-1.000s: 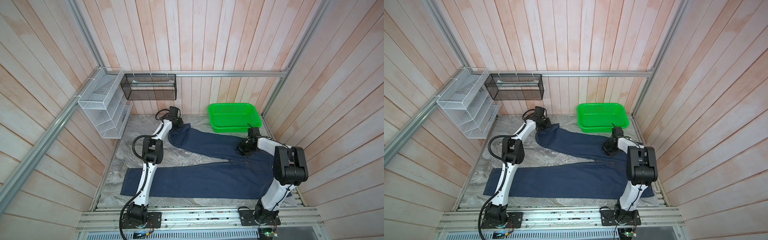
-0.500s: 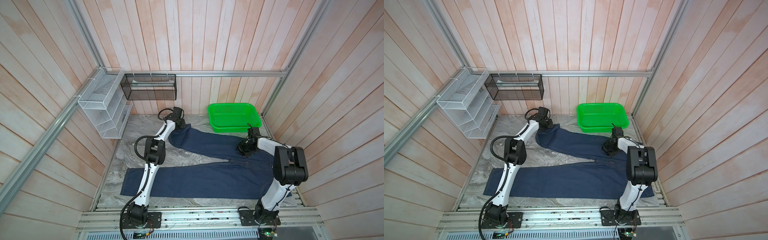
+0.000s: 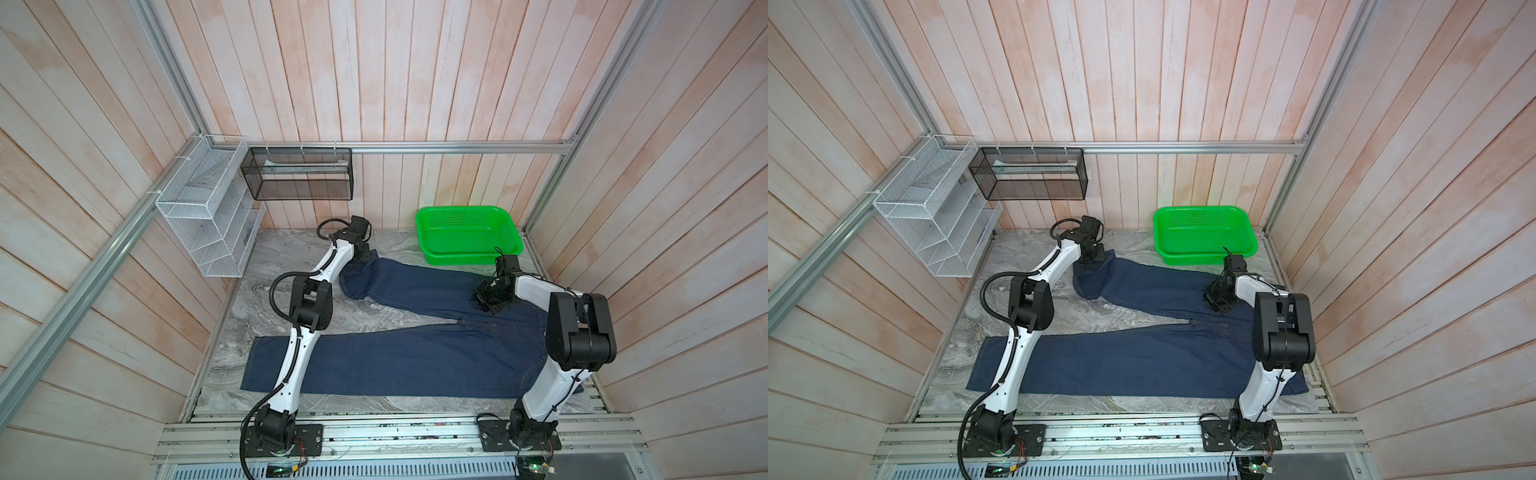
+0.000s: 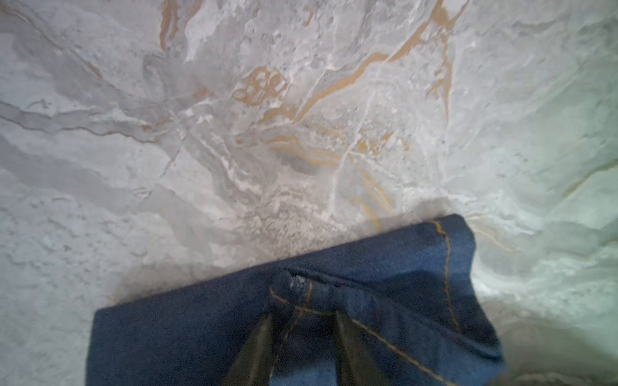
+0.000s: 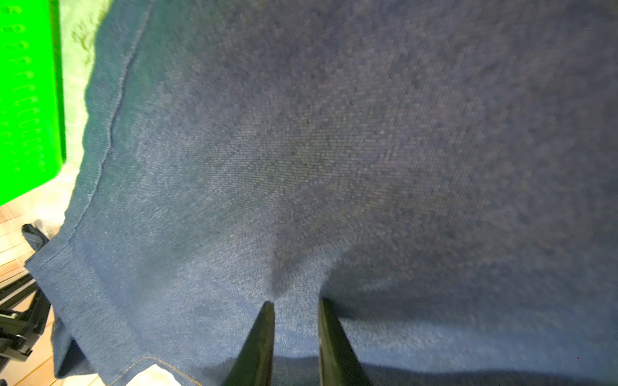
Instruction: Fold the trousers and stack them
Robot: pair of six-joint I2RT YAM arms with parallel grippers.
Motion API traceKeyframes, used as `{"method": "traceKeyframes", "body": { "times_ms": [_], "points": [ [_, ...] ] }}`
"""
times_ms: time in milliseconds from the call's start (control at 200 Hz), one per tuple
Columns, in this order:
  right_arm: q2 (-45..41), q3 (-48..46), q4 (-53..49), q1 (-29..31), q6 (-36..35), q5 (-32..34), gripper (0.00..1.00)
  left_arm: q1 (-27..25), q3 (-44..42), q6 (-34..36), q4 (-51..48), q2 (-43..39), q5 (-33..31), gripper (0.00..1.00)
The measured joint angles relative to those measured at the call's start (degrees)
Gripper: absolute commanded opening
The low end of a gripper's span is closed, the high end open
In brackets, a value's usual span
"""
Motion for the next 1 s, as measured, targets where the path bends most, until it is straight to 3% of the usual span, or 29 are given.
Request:
{"method": "traceKeyframes", "body": {
  "times_ms": [90,310,440,615,1000],
  "points": [
    [0.0,-0.1,0.1,0.0,0.0,0.0,0.25,-0.2,0.0,0.5,-1.2,-0.1,-1.2,0.24],
    [0.0,-0.3,0.2,0.0,0.0,0.0,0.24,-0.6,0.3,0.5,-3.7,-0.1,-2.2,0.24],
    [0.0,-0.3,0.2,0.0,0.0,-0.1,0.25,-0.9,0.0,0.8,-4.7,-0.3,-2.7,0.42],
    [0.0,-0.3,0.3,0.0,0.1,-0.3,0.25,-0.9,-0.2,-0.3,-6.1,-0.7,-3.2,0.44],
    [0.0,-0.3,1.2,0.0,0.2,-0.9,0.24,-0.5,-0.9,0.5,-7.3,-1.2,-0.5,0.18]
  ]
}}
